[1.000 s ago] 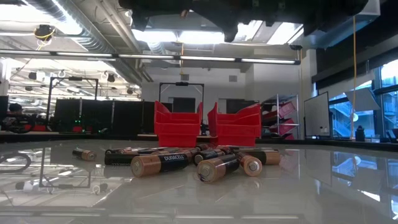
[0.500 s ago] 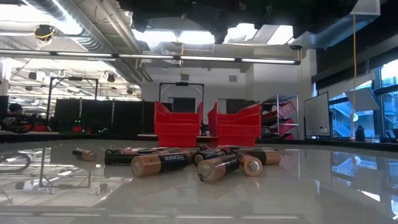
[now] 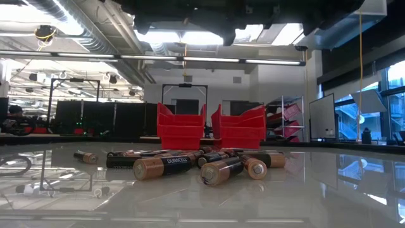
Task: Sort batteries
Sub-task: Put the small black battery into the right red bin
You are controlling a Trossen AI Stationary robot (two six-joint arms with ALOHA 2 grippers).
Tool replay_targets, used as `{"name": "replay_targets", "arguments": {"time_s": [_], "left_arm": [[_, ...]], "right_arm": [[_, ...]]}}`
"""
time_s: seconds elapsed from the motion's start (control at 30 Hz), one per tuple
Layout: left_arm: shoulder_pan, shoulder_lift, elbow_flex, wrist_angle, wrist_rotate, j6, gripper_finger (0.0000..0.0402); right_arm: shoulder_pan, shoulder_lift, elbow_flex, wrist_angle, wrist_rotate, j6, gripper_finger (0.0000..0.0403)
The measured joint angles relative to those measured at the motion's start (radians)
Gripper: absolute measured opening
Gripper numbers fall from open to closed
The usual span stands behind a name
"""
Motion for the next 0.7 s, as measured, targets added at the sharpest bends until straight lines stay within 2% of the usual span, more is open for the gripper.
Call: {"name": "replay_targets", "arguments": {"time_s": [0.33,0.43,0.7], "left_arm": [[0.0,0.0,0.0,-0.006,0.0,-0.007,0.0013],[0.001,0.0,0.0,-0.005,0.0,-0.007,0.0013],[0.007,0.0,0.0,-0.003,-0.011,-0.013,0.0021]], "right_arm": [[0.0,-0.012,0.0,-0.011,0.004,-0.002,0.017],[0.0,-0.012,0.0,-0.013,0.004,-0.004,0.0141],[0.0,-0.012,0.0,-0.016,-0.039,-0.025,0.0029]]}}
